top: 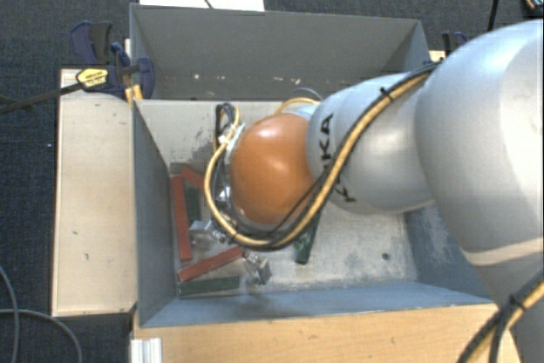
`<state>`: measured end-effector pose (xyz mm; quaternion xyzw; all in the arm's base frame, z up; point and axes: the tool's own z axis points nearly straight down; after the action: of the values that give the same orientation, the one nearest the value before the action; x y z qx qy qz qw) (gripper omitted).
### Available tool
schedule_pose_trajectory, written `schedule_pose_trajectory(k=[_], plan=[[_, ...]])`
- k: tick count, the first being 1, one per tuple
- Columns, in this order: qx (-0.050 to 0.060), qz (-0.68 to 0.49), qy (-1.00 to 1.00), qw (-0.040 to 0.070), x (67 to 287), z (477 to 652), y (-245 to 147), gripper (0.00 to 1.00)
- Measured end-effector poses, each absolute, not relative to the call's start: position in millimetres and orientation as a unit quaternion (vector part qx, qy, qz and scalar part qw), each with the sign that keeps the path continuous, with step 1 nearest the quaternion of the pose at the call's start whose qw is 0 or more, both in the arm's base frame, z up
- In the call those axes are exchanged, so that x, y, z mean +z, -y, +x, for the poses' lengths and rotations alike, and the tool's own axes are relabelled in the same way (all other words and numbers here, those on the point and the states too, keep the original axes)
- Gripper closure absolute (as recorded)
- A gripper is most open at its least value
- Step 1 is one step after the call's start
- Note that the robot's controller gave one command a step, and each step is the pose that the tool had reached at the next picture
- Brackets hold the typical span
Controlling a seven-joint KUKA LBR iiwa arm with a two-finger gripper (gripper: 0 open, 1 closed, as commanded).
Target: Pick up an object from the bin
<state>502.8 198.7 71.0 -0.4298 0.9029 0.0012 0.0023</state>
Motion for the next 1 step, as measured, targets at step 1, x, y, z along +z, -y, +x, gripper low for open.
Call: schedule_pose_trajectory(k=[1], plan=[[0.0,-0.583,-0.812,0.003,70.4,506.8,-194.4,0.0]])
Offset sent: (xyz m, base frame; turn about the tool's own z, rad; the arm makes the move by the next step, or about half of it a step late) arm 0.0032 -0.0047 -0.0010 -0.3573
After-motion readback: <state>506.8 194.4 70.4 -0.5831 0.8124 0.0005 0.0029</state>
